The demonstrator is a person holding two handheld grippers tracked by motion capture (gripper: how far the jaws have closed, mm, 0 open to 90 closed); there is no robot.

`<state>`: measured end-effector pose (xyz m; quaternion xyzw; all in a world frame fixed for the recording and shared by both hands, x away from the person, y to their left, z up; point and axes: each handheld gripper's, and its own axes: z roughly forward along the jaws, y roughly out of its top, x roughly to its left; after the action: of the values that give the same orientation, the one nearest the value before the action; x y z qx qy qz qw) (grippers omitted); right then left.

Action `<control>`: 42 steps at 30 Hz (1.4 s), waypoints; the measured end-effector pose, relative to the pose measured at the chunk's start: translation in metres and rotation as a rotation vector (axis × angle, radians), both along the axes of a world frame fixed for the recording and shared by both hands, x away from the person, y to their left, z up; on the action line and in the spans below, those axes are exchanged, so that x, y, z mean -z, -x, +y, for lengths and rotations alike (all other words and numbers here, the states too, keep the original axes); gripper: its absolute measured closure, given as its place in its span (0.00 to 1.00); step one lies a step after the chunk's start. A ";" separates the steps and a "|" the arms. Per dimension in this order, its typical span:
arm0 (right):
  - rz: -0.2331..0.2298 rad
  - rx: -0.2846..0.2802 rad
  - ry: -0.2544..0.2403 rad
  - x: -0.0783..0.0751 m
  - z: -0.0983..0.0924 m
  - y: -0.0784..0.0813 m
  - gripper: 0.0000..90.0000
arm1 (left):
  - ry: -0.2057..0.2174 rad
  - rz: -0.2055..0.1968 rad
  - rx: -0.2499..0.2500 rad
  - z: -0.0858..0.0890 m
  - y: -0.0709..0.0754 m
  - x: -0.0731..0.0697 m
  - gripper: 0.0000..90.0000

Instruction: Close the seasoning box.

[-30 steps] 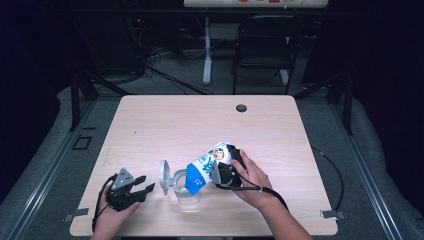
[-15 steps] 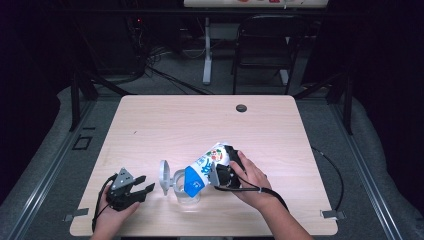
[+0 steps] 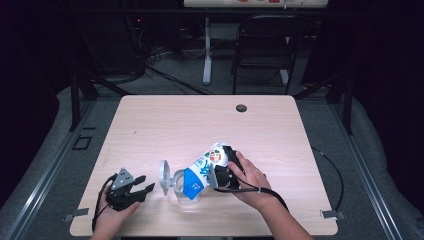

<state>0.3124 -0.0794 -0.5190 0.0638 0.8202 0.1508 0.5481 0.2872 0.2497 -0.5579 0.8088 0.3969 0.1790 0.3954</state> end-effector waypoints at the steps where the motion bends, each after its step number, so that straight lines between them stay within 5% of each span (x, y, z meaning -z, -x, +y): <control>1: 0.000 -0.001 0.001 0.000 0.000 0.000 0.51 | 0.002 0.000 -0.001 0.000 0.000 0.000 0.58; 42: -0.020 -0.022 0.065 -0.006 0.003 0.000 0.51 | 0.003 0.000 0.002 0.000 0.000 0.000 0.58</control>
<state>0.3122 -0.0760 -0.5132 0.0355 0.8197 0.1309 0.5565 0.2874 0.2495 -0.5582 0.8086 0.3964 0.1779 0.3967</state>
